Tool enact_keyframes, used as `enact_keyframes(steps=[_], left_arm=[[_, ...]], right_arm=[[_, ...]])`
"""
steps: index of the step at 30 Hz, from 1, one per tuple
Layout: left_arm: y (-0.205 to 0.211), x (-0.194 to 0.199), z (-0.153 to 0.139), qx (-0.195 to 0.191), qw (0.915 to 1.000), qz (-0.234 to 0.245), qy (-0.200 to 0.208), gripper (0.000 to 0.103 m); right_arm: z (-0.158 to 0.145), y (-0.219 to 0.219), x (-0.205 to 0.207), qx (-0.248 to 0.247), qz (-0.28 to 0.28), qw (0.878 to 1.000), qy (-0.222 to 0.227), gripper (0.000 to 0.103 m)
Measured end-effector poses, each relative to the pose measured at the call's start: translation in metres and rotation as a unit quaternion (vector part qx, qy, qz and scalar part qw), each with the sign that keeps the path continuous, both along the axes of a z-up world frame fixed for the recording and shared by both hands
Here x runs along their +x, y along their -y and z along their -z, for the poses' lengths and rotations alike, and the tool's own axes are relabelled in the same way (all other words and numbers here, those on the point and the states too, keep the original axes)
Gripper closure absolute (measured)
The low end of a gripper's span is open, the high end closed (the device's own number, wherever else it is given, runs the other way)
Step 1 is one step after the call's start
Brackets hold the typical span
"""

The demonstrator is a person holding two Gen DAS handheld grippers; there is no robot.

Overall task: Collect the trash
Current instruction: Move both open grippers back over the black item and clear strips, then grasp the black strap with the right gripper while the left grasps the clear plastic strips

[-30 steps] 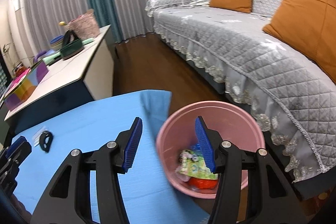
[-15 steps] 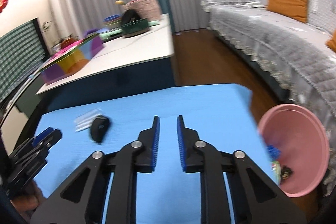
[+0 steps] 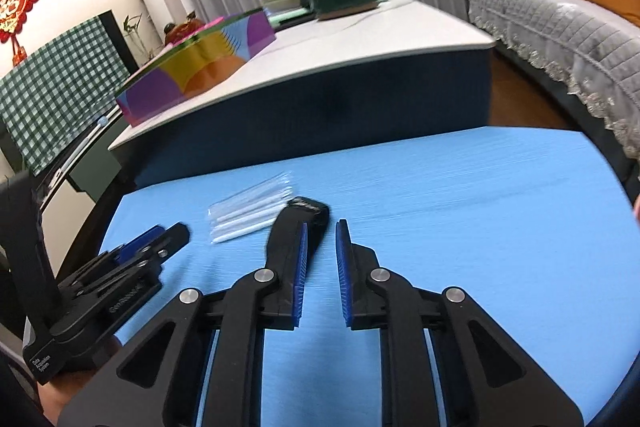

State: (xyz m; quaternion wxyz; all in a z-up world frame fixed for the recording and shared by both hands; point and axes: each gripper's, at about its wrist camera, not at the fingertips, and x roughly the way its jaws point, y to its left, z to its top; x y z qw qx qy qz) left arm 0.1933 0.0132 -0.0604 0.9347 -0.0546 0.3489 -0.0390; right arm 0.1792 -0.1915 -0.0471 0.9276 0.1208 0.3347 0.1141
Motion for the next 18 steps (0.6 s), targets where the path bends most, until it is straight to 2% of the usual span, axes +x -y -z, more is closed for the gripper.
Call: enact_keyframes(steps=[1, 2, 3, 5, 7, 11, 13, 15, 18], left_arm=[[0.004, 0.001, 0.001, 0.003, 1.0, 0.003, -0.004, 0.067], [0.005, 0.005, 0.003, 0.006, 0.9999, 0.005, -0.008, 0.067], [0.005, 0.008, 0.004, 0.006, 0.9999, 0.005, -0.012, 0.067], [0.0, 0.016, 0.008, -0.011, 0.9996, -0.002, -0.025, 0.067], [-0.005, 0.024, 0.014, -0.031, 0.9985, -0.007, -0.045, 0.067], [-0.006, 0.035, 0.021, -0.037, 0.9971, -0.011, -0.065, 0.067], [-0.002, 0.038, 0.023, -0.036, 0.9967, -0.008, -0.072, 0.067], [0.003, 0.044, 0.026, -0.029, 0.9963, -0.002, -0.081, 0.067], [0.006, 0.045, 0.026, -0.026, 0.9961, -0.005, -0.084, 0.067]], right_arm=[[0.002, -0.005, 0.004, 0.001, -0.004, 1.0, -0.003, 0.081], [0.003, -0.008, 0.006, 0.002, -0.007, 1.0, -0.005, 0.074], [0.004, -0.01, 0.009, 0.006, -0.012, 1.0, -0.008, 0.063], [0.007, -0.018, 0.015, 0.016, -0.029, 0.999, -0.015, 0.057], [0.007, -0.024, 0.017, 0.009, -0.038, 0.999, -0.017, 0.057], [0.015, -0.033, 0.025, -0.009, -0.044, 0.999, -0.031, 0.058], [0.02, -0.033, 0.027, -0.018, -0.041, 0.998, -0.04, 0.065], [0.024, -0.03, 0.027, -0.02, -0.035, 0.998, -0.045, 0.076], [0.023, -0.027, 0.026, -0.022, -0.03, 0.998, -0.043, 0.08]])
